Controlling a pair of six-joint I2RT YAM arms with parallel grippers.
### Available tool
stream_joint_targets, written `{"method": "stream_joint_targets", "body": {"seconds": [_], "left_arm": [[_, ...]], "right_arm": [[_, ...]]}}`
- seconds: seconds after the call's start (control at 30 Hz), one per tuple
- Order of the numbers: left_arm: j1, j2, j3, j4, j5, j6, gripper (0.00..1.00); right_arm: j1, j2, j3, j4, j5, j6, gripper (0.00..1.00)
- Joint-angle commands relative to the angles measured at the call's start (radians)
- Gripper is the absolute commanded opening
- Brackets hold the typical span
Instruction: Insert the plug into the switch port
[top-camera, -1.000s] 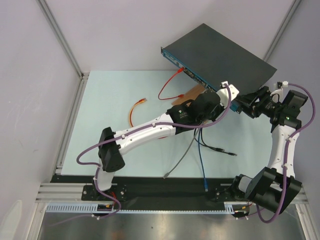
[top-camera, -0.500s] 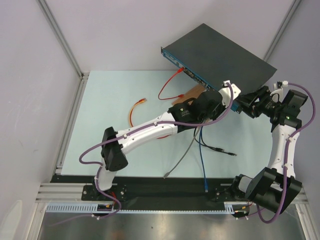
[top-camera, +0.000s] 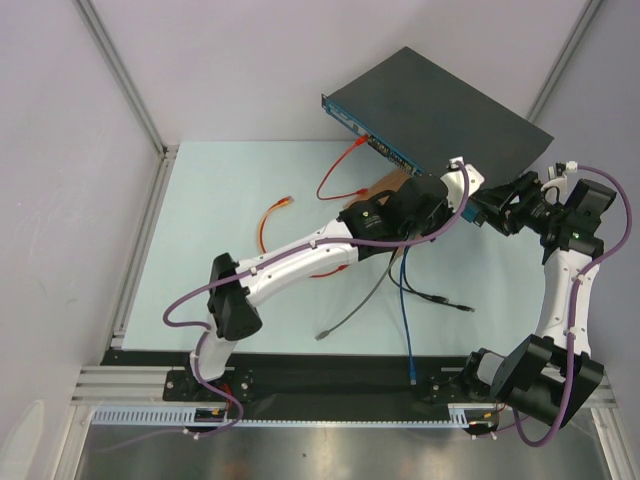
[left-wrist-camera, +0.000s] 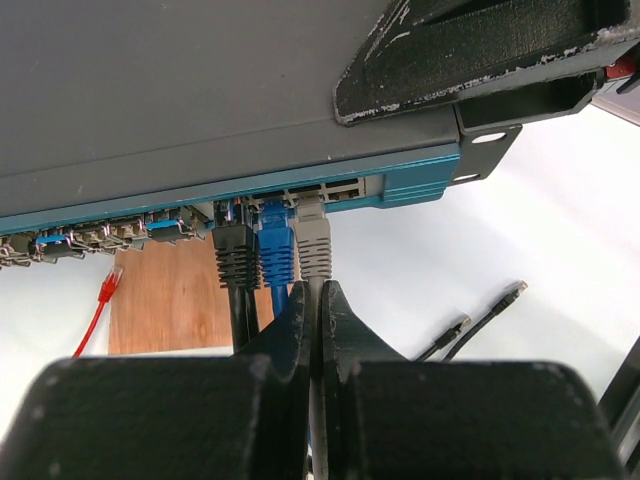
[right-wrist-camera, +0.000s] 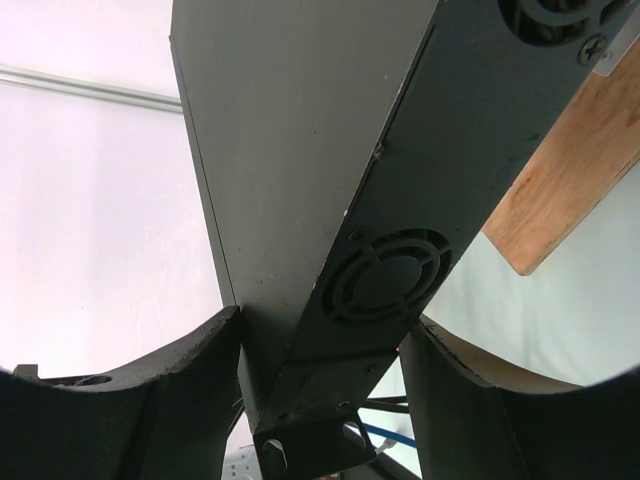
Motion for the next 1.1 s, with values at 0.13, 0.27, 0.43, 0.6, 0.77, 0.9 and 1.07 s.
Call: {"method": "stream_joint_targets", "body": {"seconds": [0.13,0.27,0.43,0.6,0.77,0.9,1.07], "left_arm": [[0.052,0.105,0.063,0.337,0.047,-0.011,0.00],[0.056,0.122,0.081,0.345,0.042,-0.007,0.00],[0.064,0.099,0.121,0.361,0.050,-0.004,0.00],[0.064,0.092,0.133,0.388,0.048,0.018,0.00],[0.067,0.135,0.139,0.371,0.047,-0.008,0.00],[0.070,0.145,0.139,0.361,0.045,-0.015,0.00],[0.076,0.119,0.130,0.323,0.044,-0.036,0.01]], "right_arm": [[0.102,0.014,-0.007,0.061,0.003,-0.063,0.00],[0.106,0.014,-0.006,0.067,0.004,-0.052,0.00],[0.111,0.011,-0.007,0.058,0.006,-0.064,0.00],[0.122,0.008,-0.012,0.058,0.012,-0.066,0.00],[0.131,0.007,-0.013,0.058,0.018,-0.064,0.00],[0.131,0.010,-0.007,0.049,0.018,-0.073,0.00],[0.126,0.022,0.010,0.039,0.018,-0.083,0.00]]}}
